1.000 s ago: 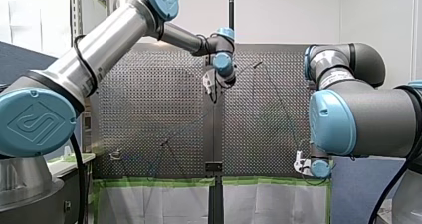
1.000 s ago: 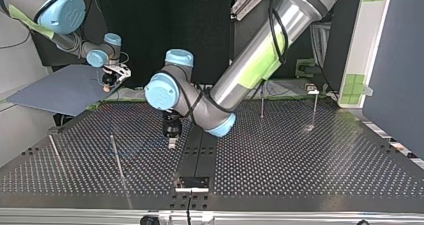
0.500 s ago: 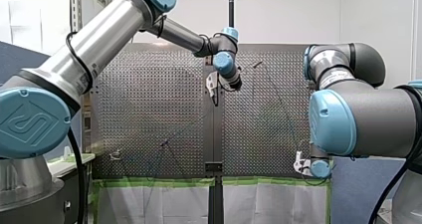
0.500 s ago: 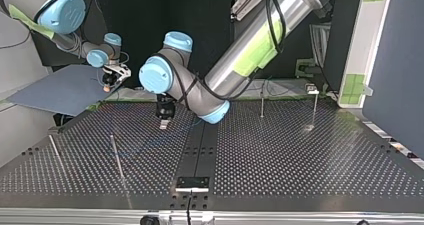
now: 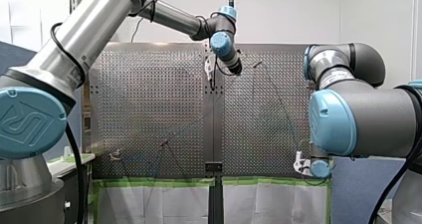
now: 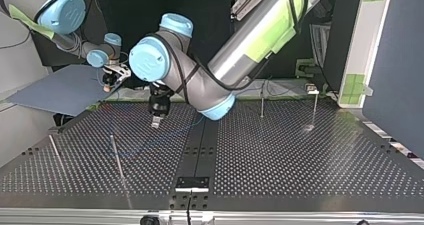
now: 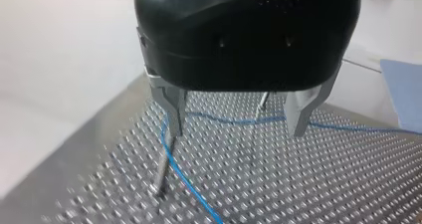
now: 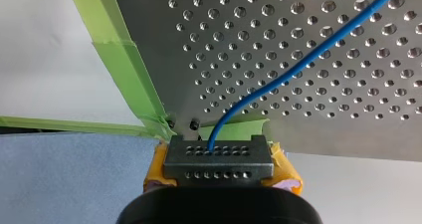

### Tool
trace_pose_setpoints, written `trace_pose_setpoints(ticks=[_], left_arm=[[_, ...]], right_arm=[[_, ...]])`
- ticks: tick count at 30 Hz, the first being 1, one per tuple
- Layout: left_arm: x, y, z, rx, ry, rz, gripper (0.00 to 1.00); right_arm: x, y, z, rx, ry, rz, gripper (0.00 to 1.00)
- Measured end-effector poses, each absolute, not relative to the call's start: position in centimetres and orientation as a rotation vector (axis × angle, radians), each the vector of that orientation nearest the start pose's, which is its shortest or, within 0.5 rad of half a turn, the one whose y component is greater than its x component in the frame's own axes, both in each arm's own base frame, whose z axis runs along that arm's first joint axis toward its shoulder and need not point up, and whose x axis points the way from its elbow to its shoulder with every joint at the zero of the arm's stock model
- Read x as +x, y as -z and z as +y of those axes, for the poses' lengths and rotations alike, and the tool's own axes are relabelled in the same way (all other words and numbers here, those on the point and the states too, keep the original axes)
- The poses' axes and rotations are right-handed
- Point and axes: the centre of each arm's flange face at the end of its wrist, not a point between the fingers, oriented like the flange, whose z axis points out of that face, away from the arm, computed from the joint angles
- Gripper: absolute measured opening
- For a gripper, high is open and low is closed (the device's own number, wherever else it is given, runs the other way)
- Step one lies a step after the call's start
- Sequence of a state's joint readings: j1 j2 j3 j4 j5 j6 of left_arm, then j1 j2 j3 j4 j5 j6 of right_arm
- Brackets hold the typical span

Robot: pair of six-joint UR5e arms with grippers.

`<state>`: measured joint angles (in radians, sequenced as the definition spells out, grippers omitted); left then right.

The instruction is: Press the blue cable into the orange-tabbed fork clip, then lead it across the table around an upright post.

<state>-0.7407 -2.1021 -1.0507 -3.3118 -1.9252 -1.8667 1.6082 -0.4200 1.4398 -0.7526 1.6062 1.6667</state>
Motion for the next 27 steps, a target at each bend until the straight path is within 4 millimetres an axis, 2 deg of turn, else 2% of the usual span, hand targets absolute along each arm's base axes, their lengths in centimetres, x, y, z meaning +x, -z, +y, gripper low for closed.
trace_pose_setpoints(ticks=[6,12,24,27], left_arm=[[42.3,-44.3,-53.3,0.193,0.437,1.736,0.99],[41.6,-46.0,-54.1,0.256,0.414,1.725,0.99],[42.2,-43.7,-57.0,0.403,0.33,1.756,0.99],[42.6,-43.9,-57.7,0.423,0.335,1.724,0.99]], right_arm=[[15.3,12.1,-65.8,1.351,-1.125,-1.48,0.0],[15.3,12.1,-65.8,1.35,-1.126,-1.482,0.0],[15.5,12.1,-65.8,1.354,-1.129,-1.48,0.0],[15.5,12.1,-65.8,1.354,-1.129,-1.48,0.0]])
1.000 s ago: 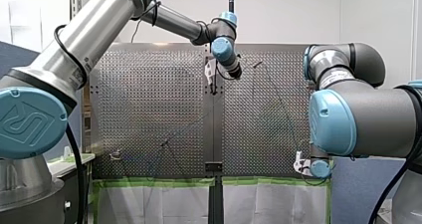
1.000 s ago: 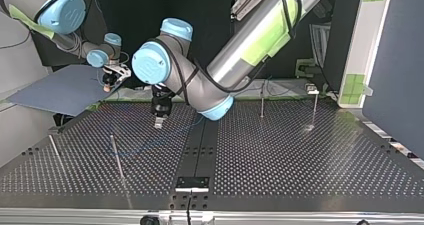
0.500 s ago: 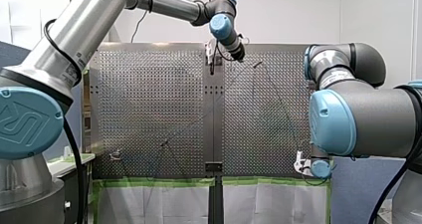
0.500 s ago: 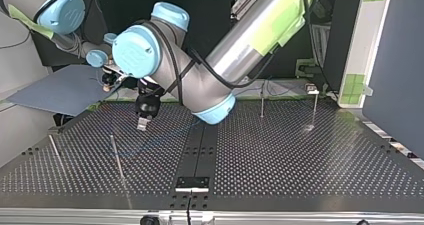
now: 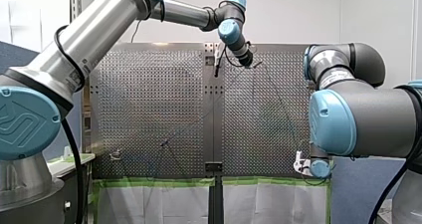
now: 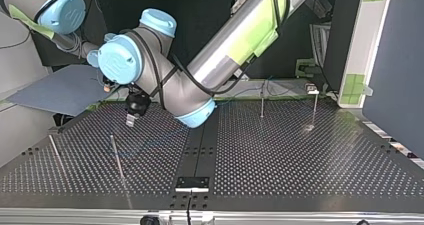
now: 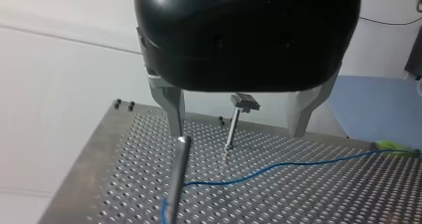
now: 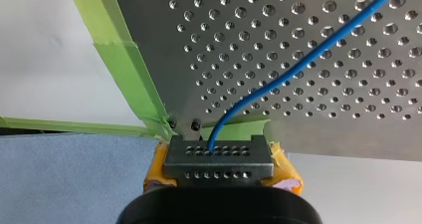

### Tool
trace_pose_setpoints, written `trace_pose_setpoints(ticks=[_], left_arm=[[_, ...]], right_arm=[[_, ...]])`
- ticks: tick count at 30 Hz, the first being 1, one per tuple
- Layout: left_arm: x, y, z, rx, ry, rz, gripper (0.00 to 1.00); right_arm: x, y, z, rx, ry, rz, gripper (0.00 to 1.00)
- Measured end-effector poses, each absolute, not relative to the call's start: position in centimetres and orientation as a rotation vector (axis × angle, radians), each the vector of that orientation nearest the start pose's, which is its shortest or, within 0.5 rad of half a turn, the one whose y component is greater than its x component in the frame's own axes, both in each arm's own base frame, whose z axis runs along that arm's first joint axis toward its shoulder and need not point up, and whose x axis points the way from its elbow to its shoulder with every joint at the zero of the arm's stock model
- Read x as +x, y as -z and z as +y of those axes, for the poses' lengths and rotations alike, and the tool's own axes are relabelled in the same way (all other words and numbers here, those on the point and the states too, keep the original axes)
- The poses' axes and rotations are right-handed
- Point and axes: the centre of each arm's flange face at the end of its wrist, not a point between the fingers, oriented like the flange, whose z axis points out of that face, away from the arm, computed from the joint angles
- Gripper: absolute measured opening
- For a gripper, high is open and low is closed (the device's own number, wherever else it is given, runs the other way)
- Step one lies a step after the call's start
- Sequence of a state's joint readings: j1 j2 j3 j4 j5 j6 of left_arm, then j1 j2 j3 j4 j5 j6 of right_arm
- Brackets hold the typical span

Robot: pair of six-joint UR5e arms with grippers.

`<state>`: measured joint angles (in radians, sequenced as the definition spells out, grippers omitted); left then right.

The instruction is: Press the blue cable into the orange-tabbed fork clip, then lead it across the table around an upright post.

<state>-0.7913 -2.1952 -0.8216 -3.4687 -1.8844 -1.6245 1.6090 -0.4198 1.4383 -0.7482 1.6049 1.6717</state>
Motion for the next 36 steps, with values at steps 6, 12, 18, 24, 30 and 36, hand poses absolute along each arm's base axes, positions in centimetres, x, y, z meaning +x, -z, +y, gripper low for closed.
trace_pose_setpoints(ticks=[6,12,18,24,30,36], left_arm=[[43.1,-46.3,-58.5,0.439,0.338,1.639,0.99],[43.0,-48.6,-58.8,0.456,0.33,1.582,0.99],[42.7,-50.7,-58.7,0.462,0.348,1.567,0.99],[42.3,-52.5,-58.4,0.459,0.371,1.568,0.99],[42.4,-51.1,-58.3,0.496,0.373,1.606,0.99],[42.5,-49.5,-58.4,0.518,0.374,1.632,0.99]], right_arm=[[15.5,12.1,-65.8,1.354,-1.129,-1.481,0.0],[15.5,12.1,-65.8,1.355,-1.13,-1.481,0.0],[15.6,12.1,-65.8,1.356,-1.13,-1.48,0.0],[15.6,12.0,-65.8,1.356,-1.131,-1.48,0.0],[15.6,12.1,-65.8,1.357,-1.131,-1.48,0.0],[15.6,12.1,-65.8,1.357,-1.131,-1.48,0.0]])
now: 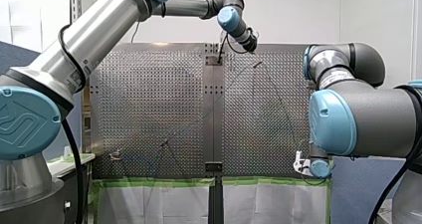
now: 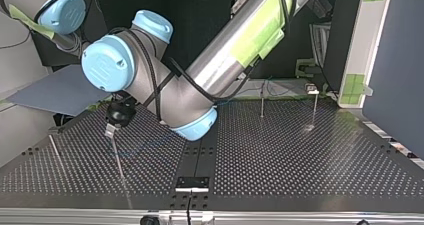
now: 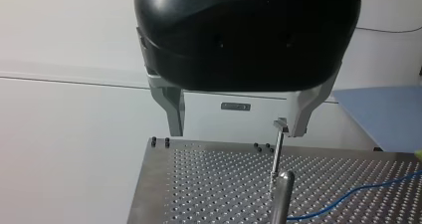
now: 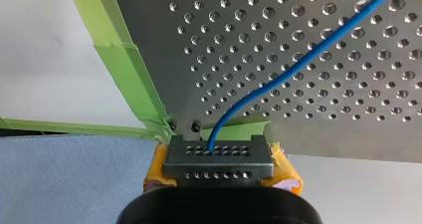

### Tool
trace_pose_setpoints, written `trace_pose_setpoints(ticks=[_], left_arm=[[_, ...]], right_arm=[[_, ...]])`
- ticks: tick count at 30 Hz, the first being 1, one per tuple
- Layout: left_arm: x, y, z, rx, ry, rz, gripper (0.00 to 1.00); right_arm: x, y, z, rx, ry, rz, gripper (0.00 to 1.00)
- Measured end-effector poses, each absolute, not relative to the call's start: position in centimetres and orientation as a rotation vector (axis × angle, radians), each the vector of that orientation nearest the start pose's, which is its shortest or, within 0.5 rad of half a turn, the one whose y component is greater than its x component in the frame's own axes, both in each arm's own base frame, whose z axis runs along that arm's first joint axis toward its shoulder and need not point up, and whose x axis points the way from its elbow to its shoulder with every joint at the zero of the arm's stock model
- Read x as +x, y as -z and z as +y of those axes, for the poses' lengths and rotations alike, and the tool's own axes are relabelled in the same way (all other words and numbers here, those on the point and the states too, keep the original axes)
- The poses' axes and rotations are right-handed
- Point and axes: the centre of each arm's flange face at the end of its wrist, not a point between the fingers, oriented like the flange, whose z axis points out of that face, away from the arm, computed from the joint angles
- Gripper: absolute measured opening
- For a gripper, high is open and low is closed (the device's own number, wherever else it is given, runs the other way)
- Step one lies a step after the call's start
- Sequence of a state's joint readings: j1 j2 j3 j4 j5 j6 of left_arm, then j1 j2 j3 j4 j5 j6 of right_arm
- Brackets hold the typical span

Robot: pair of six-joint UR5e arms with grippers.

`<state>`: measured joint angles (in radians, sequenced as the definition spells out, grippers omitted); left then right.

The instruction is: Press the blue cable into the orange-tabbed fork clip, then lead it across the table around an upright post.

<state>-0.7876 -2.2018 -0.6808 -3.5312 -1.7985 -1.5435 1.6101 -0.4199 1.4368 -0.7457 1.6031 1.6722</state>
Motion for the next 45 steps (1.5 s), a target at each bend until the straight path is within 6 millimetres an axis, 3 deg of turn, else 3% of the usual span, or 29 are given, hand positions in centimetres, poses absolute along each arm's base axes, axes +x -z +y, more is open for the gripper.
trace_pose_setpoints(ticks=[23,45], left_arm=[[42.6,-49.3,-58.3,0.492,0.388,1.641,0.99],[42.6,-49.0,-56.7,0.282,0.323,1.723,0.99]], right_arm=[[15.6,12.0,-65.8,1.354,-1.134,-1.484,0.0],[15.7,12.1,-65.7,1.365,-1.127,-1.488,0.0]])
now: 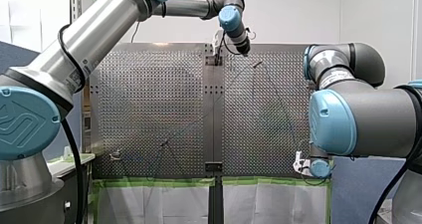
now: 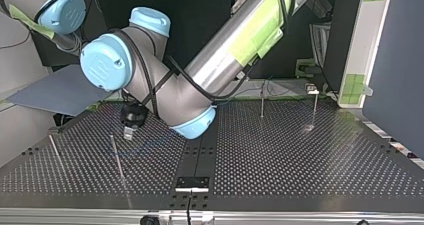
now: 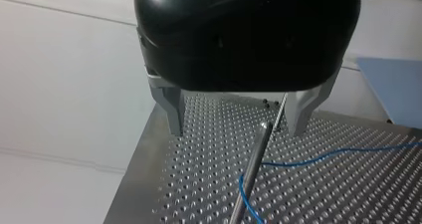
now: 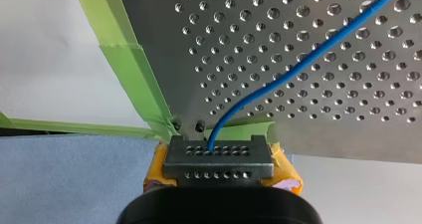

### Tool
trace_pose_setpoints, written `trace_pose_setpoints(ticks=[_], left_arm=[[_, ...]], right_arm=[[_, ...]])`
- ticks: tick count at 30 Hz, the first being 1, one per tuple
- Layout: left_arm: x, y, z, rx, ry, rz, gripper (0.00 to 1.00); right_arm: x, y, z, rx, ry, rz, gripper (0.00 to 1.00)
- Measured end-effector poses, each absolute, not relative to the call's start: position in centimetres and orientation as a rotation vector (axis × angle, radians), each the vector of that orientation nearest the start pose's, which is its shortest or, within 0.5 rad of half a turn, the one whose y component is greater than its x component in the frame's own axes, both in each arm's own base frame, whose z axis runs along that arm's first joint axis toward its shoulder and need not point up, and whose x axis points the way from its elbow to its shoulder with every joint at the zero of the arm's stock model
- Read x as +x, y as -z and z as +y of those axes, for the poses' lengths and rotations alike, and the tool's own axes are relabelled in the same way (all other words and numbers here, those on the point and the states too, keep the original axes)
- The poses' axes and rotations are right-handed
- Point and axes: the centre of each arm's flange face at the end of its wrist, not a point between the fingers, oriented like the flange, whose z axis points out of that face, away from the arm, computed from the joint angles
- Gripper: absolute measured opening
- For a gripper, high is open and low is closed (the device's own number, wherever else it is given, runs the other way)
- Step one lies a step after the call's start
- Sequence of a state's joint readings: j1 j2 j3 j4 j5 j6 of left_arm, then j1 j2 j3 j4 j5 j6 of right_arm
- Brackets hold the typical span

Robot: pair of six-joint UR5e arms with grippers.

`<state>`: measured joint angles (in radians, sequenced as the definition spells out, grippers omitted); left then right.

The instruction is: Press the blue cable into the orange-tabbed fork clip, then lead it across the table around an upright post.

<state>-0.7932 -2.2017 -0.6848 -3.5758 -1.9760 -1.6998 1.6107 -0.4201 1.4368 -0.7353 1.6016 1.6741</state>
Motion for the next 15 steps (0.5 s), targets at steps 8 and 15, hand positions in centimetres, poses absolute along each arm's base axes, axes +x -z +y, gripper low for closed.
trace_pose_setpoints(ticks=[8,15], left_arm=[[42.55,-48.99,-56.43,0.264,0.299,1.728,0.99],[42.58,-48.99,-56.33,0.244,0.299,1.73,0.99]], right_arm=[[15.7,12.1,-65.66,1.366,-1.127,-1.488,0.0],[15.7,12.1,-65.65,1.366,-1.127,-1.488,0.0]])
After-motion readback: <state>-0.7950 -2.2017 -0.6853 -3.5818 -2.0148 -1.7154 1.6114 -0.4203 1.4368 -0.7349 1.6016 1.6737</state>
